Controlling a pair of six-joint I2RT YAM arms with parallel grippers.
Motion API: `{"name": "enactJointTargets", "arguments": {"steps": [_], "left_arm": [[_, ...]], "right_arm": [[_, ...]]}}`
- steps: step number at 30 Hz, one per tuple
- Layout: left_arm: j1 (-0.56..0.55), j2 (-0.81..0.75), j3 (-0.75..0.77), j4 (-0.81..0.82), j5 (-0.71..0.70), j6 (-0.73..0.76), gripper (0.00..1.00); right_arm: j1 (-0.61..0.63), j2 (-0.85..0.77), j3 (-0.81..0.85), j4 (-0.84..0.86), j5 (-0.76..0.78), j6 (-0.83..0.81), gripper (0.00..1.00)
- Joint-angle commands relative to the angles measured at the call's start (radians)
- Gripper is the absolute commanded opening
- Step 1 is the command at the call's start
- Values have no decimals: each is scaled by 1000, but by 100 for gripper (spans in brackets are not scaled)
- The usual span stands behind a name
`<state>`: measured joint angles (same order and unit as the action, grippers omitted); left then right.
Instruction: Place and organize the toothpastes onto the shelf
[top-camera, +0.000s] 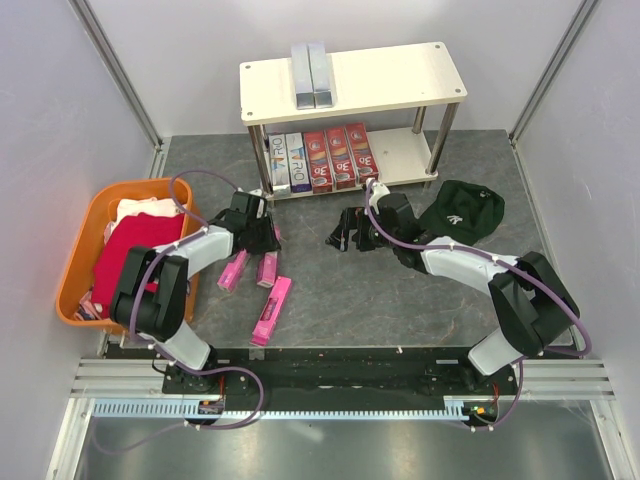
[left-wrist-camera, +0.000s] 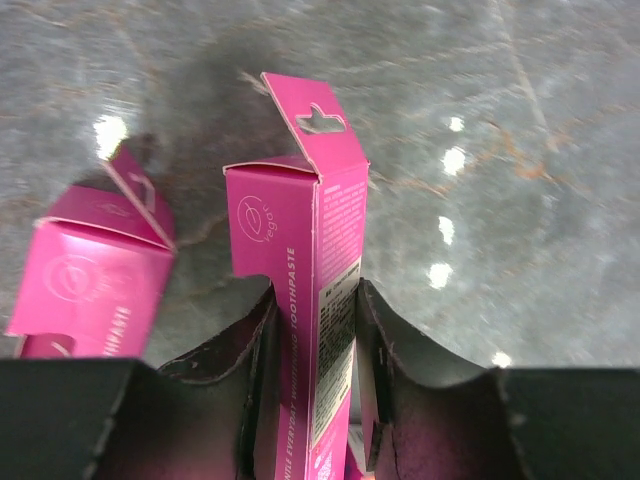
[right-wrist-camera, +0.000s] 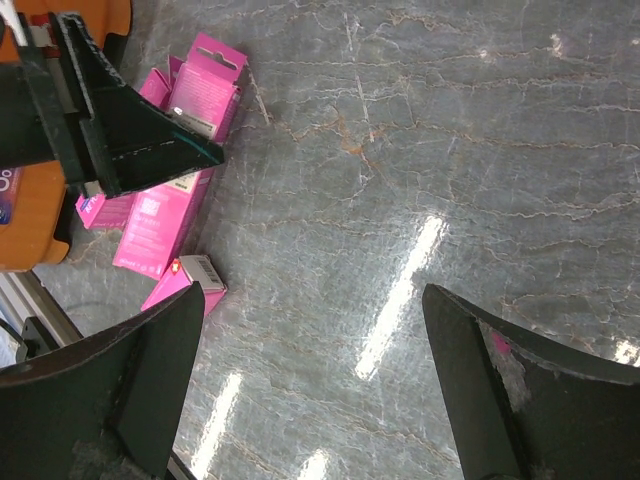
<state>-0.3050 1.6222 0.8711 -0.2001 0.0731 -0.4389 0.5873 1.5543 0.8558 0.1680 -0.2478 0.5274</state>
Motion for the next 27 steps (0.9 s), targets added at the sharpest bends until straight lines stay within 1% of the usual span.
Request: {"name": "enactJointTargets", "arguments": {"steps": [1, 5, 8, 9, 13, 15, 16, 17, 18, 19, 20, 22, 23, 27], "left_arm": [[-5, -93, 78, -4, 94, 22, 29], [-3, -168, 106, 33, 166, -3, 29], [-3, -196, 114, 88, 246, -38, 29], [-3, -209, 112, 109, 293, -50, 29], [-2, -226, 94, 290, 424, -133, 29], [-2, -219, 83, 361, 502, -204, 29], [-2, -216, 63, 410, 525, -262, 29], [-2, -211, 52, 506, 549, -291, 29], [-2, -197, 43, 554, 592, -319, 29], [-2, -193, 33, 589, 611, -366, 29], [-3, -188, 23, 681, 626, -394, 29], [-3, -179, -1, 749, 642, -458, 30], [-3, -176, -4, 780, 643, -468, 30], [-5, -168, 5, 785, 636, -478, 31]], "right_arm": [[5, -31, 52, 33, 7, 3, 98], [5, -54, 51, 56, -11, 6, 98], [5, -71, 43, 103, -54, 23, 98], [5, -77, 31, 120, -73, 29, 98], [5, -83, -3, 231, -166, 98, 98], [5, -85, -23, 303, -214, 129, 98], [5, -86, -30, 327, -226, 155, 98], [5, -88, -40, 388, -238, 175, 98], [5, -86, -52, 415, -260, 192, 98], [5, -83, -52, 430, -268, 204, 98], [6, -71, -51, 455, -275, 232, 98], [8, -57, -46, 473, -298, 255, 98], [6, -48, -52, 500, -306, 275, 98], [9, -42, -55, 541, -320, 306, 95]]}}
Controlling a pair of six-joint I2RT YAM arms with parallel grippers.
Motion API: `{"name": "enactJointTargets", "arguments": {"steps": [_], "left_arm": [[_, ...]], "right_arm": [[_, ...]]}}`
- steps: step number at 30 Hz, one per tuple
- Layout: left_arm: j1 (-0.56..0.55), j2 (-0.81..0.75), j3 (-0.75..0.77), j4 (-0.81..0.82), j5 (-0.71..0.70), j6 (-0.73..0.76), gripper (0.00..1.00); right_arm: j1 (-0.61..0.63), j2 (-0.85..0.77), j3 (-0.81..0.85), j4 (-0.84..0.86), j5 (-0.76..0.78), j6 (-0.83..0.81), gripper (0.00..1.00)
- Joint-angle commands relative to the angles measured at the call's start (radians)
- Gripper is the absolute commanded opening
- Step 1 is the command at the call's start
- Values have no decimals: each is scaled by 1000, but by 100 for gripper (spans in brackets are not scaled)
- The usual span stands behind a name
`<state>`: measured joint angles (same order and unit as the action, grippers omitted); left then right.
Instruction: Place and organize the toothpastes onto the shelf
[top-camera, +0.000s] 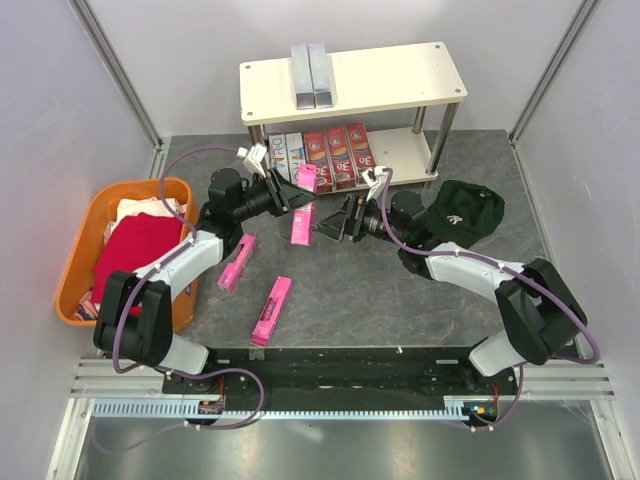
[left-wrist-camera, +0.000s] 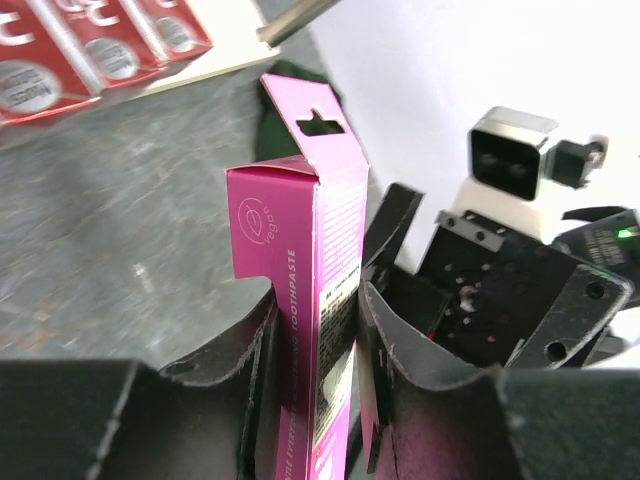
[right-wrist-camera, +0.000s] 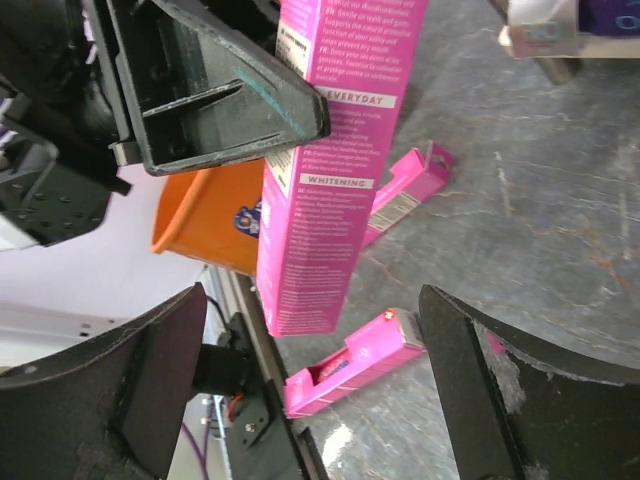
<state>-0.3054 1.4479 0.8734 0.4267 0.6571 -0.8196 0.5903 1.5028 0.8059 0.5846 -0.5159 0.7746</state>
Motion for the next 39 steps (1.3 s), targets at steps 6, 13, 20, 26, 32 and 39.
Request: {"name": "enactJointTargets", "arguments": {"steps": [6, 13, 20, 26, 32, 39], "left_arm": [[-9, 23, 12, 184, 50, -128, 31], [-24, 25, 18, 193, 49, -138, 33], [-26, 8, 4, 170, 30, -118, 40], [-26, -12, 7, 126, 26, -84, 56], [-28, -102, 19, -38, -69, 55, 93], [-26, -211, 59, -285, -229, 206, 97]], "right_arm": [[23, 45, 18, 92, -36, 63, 81], [46, 89, 53, 80, -4, 72, 74], [54, 45, 55, 61, 66, 71, 42], [54, 14, 70, 18, 68, 39, 28], [54, -49, 96, -103, 96, -47, 27], [54, -157, 177, -255, 119, -158, 26]]}}
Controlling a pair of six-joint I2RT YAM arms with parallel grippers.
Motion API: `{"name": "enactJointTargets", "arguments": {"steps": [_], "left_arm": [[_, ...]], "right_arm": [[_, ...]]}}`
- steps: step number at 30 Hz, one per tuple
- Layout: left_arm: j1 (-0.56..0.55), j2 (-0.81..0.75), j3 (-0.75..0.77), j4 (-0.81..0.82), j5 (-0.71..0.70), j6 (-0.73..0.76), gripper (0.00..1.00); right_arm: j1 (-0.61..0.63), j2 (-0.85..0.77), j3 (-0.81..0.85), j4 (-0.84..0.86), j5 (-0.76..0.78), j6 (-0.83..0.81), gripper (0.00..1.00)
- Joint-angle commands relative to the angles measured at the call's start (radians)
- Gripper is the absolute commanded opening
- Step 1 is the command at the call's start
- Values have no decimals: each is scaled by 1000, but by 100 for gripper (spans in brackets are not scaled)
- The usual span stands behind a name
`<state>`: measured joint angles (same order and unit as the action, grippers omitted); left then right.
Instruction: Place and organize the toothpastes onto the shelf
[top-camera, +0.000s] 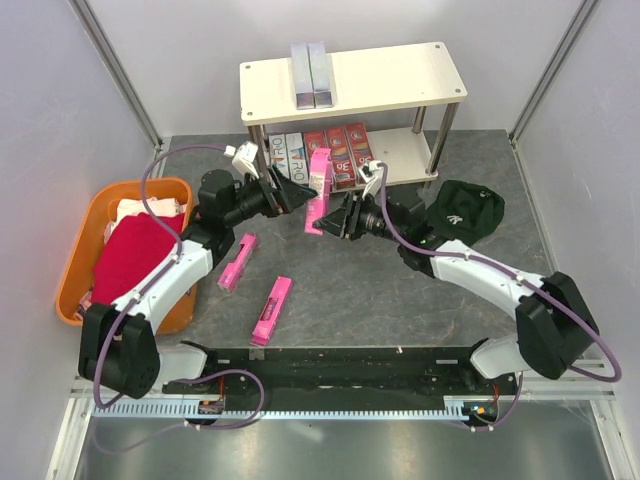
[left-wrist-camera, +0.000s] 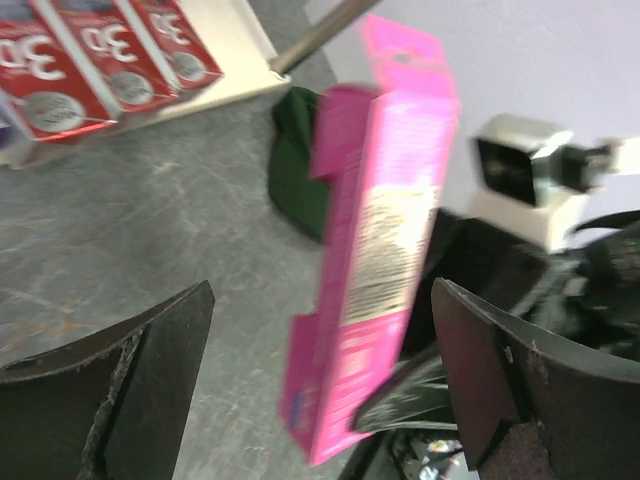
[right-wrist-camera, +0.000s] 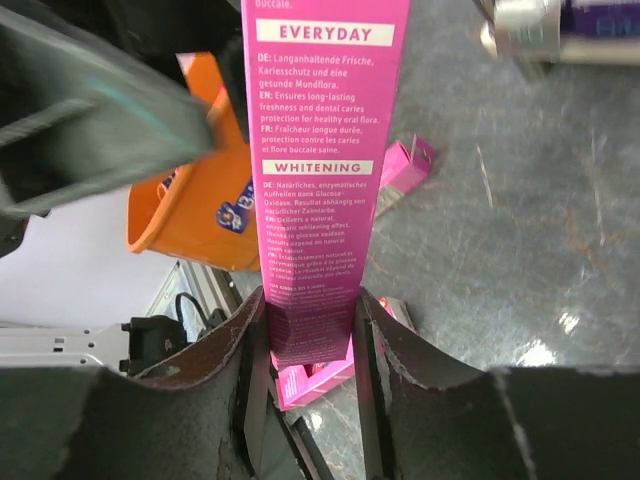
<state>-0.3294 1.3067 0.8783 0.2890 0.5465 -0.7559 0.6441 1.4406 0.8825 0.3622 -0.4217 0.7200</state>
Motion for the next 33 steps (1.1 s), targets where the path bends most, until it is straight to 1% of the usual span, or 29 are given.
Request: {"name": "enactJointTargets", "arguments": {"steps": [1, 3, 6, 8, 13, 14, 16, 17, 19, 20, 22, 23, 25, 26, 28, 33], "left_arm": [[-2, -83, 56, -163, -163, 165, 98], [-2, -113, 57, -203, -221, 185, 98], [-2, -133, 57, -237, -263, 214, 99], [0, -132, 62, -248, -269, 227, 99], [-2, -112, 67, -254, -250, 230, 99], [-2, -107, 70, -255, -240, 230, 99], [0, -100, 73, -260, -234, 231, 99], [-2, -100, 71, -261, -229, 231, 99], [0, -100, 65, -260, -227, 231, 99], [0, -98, 65, -261, -221, 233, 99], [-2, -96, 59, -261, -214, 230, 99], [-2, -98, 56, -261, -211, 230, 99], [-2, -96, 48, -261, -212, 227, 99], [0, -96, 48, -261, -209, 227, 99], [-2, -93, 44, -261, -206, 227, 99], [-2, -86, 34, -261, -198, 221, 99]], "right_arm": [[0, -104, 111, -46, 32, -116, 27], [-3, -132, 151, -88, 47, -143, 27], [-9, -149, 223, -126, 78, -171, 27], [-23, -144, 265, -140, 107, -174, 28], [-76, -92, 459, -167, 133, -200, 28], [-87, -59, 540, -186, 139, -212, 28], [-122, -23, 619, -239, 144, -252, 28], [-138, 18, 700, -258, 143, -260, 28], [-184, 62, 772, -291, 129, -271, 29], [-196, 116, 839, -299, 120, -269, 29], [-233, 206, 916, -347, 75, -272, 29], [-239, 237, 996, -359, 63, -283, 29], [-251, 329, 1074, -435, 43, -294, 29], [-254, 360, 1157, -459, 38, -310, 29], [-261, 441, 1257, -508, 38, -324, 29], [-296, 550, 1392, -572, 46, -327, 30]]}}
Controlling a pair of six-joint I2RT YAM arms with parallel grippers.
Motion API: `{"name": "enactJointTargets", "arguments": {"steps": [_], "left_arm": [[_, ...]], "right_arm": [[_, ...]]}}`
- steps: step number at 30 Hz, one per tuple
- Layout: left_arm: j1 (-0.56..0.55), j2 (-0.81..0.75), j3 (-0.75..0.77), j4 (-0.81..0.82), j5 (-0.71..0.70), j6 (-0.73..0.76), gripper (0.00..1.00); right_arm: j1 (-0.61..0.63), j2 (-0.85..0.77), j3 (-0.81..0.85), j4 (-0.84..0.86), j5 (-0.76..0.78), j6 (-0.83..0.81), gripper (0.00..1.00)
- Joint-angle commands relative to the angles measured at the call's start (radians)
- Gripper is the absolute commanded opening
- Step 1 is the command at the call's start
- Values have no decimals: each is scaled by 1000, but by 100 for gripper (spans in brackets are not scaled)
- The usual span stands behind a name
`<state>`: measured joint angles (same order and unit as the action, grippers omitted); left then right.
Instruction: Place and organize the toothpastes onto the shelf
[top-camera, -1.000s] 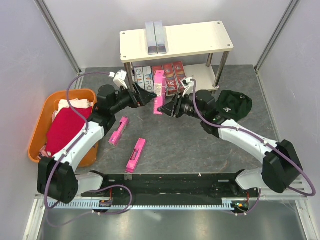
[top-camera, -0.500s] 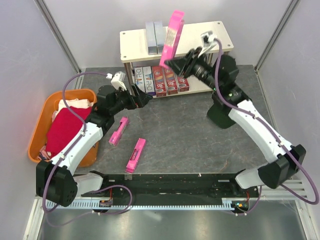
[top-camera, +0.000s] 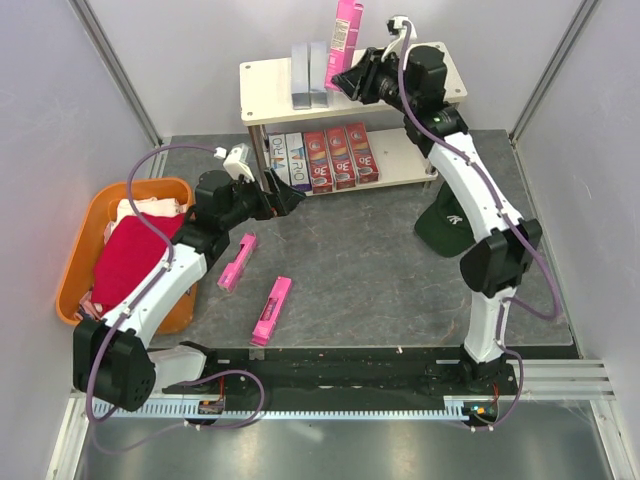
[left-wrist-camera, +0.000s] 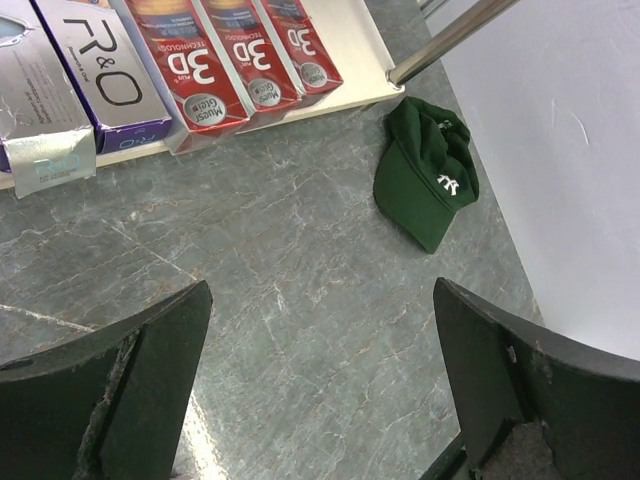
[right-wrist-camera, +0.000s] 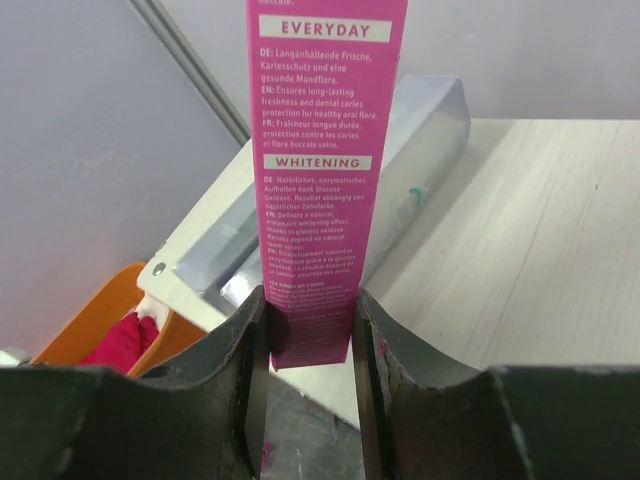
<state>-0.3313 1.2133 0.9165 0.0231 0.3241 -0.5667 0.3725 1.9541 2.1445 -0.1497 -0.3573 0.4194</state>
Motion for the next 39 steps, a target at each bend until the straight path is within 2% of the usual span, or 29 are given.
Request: {"name": "enactJointTargets", "arguments": {"steps": [1, 5, 26, 27, 30, 33, 36, 39], "left_arm": [[1, 9, -5, 6, 26, 31, 99], [0, 18, -8, 5, 24, 25, 99], [0, 46, -18, 21, 24, -4, 99], [0, 45, -18, 21, 23, -2, 99], [1, 45, -19, 21, 23, -5, 99], [2, 48, -21, 21, 20, -4, 99], [0, 51, -19, 23, 21, -4, 99], [0, 54, -21, 23, 20, -2, 99]], "right_arm": [[-30, 70, 176, -73, -31, -25, 30], [-46, 115, 227, -105, -49, -10, 31], [-81, 147, 230, -128, -223, 142, 40], [-81, 150, 230, -128, -226, 145, 42], [-90, 158, 229, -128, -235, 163, 59], [-102, 157, 222, -128, -232, 168, 69], [-113, 144, 203, -128, -201, 165, 77], [-119, 124, 175, -129, -143, 150, 81]]}}
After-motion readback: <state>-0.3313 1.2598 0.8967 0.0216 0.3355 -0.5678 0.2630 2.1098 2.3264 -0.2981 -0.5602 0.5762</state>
